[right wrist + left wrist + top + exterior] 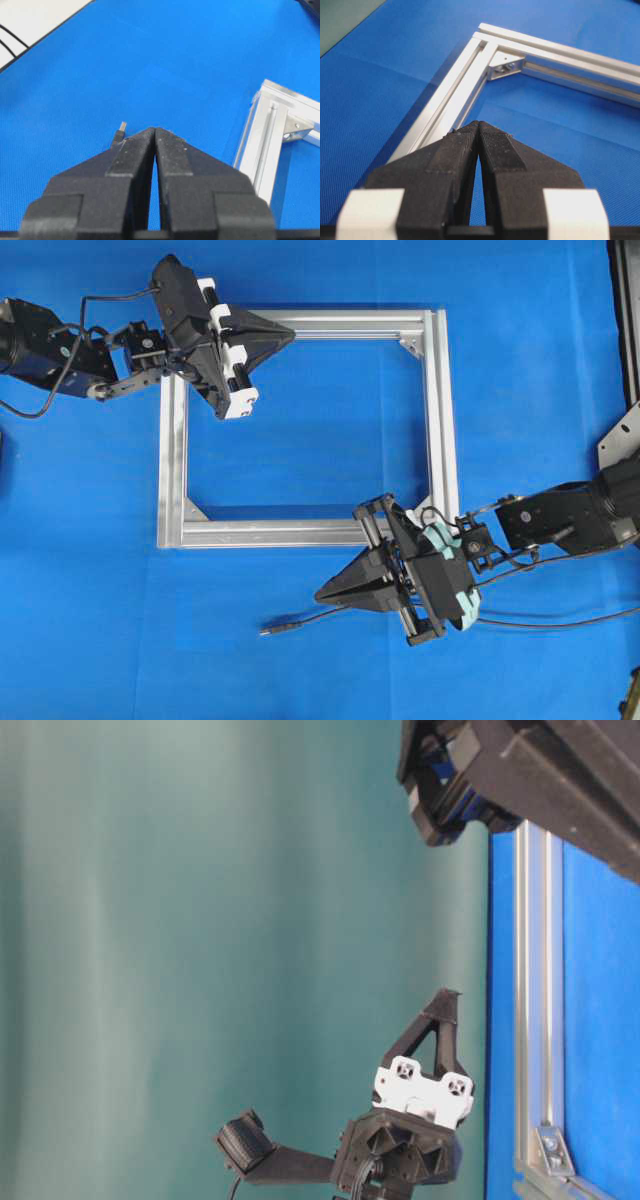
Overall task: Insert the wire through the string loop located on the right side.
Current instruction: 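Open the right gripper and lower it over the black USB cable end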
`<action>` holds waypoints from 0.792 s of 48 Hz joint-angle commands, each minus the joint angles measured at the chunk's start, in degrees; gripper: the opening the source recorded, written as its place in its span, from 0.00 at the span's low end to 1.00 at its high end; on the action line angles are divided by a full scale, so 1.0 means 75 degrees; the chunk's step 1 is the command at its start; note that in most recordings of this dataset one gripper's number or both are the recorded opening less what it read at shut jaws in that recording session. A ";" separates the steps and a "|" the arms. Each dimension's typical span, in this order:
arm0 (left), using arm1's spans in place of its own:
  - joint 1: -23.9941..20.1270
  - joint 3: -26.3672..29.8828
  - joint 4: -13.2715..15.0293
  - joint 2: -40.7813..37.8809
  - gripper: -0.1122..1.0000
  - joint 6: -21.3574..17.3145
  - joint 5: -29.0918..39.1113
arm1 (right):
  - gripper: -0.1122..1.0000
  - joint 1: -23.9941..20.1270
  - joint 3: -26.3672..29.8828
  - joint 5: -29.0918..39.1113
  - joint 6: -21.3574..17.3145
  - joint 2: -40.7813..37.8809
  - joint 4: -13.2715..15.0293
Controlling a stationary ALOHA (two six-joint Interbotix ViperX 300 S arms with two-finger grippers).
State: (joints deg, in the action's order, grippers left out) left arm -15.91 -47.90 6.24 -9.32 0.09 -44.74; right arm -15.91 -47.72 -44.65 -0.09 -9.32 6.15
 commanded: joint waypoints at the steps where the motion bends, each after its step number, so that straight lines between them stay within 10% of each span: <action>1: -0.0012 0.0141 -0.0141 0.0328 0.10 -0.0023 -0.0012 | 0.10 -0.0070 0.0117 -0.0023 0.0047 0.0387 0.0059; 25: -0.0035 0.0094 -0.0164 0.0340 0.10 -0.0047 -0.0023 | 0.09 -0.0316 0.0223 0.0551 -0.0527 0.0516 0.0023; 38: -0.0035 0.0094 -0.0164 0.0340 0.10 -0.0047 -0.0012 | 0.62 -0.0363 0.0316 0.0703 -0.0762 0.0492 -0.0105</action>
State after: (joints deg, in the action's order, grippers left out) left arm -16.08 -47.81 5.19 -8.53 -0.18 -44.56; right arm -18.46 -46.32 -39.81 -5.63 -7.03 5.71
